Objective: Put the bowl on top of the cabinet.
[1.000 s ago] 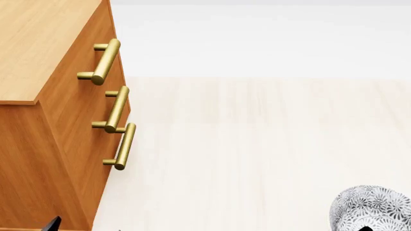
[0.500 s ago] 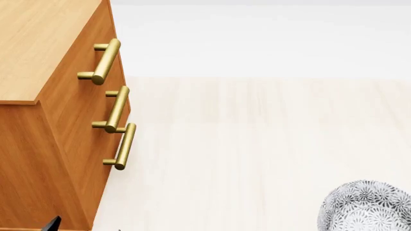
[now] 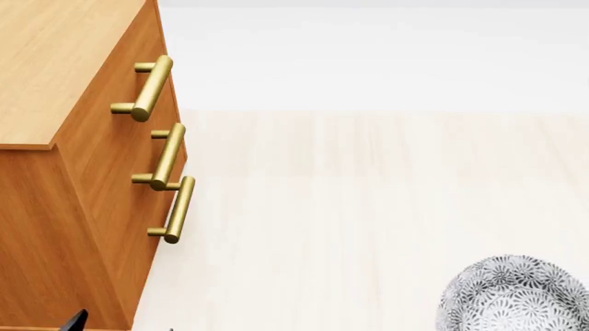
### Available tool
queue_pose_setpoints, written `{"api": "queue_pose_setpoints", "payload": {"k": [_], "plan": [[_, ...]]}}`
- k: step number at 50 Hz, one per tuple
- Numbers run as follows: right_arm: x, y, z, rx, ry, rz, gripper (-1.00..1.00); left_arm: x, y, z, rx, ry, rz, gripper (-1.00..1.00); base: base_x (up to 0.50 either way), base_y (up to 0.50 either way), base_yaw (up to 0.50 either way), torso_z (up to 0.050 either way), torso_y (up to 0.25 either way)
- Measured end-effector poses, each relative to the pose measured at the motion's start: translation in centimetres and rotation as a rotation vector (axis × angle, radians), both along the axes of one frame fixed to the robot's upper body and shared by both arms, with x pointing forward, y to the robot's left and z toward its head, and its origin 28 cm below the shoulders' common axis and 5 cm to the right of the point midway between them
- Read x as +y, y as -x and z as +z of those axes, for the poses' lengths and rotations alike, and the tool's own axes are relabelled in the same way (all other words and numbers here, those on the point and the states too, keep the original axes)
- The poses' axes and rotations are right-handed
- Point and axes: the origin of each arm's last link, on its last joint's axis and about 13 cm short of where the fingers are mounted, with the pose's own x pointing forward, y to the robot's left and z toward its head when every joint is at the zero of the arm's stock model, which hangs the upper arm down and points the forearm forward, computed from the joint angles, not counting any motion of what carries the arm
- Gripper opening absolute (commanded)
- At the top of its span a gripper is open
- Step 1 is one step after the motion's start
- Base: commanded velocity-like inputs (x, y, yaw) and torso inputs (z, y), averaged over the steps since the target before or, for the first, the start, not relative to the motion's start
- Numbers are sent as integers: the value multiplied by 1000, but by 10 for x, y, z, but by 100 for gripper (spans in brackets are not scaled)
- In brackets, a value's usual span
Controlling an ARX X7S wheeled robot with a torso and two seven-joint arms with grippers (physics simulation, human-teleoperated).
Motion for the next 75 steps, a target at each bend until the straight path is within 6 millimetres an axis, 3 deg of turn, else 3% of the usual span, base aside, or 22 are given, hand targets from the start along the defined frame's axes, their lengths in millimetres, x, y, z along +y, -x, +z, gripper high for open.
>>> {"api": "queue_pose_setpoints", "payload": {"k": [13,25,37,48,75], "plan": [[7,29,12,-179,49,27,-100,0,-1,-1,2,-3,-2,100,0,0,0,0,0],[14,40,18,-261,132,55,-100,-2,0,-1,3,-10,-14,100,0,0,0,0,0],[25,38,36,-312,256,114,-100,-6,4,4,-22,-25,-35,100,0,0,0,0,0],[35,32,50,-341,343,158,-100,-15,2,26,-81,-86,-73,100,0,0,0,0,0],[56,21,60,-417,507,263,-100,-36,-10,67,-167,-193,-142,100,0,0,0,0,1]]}}
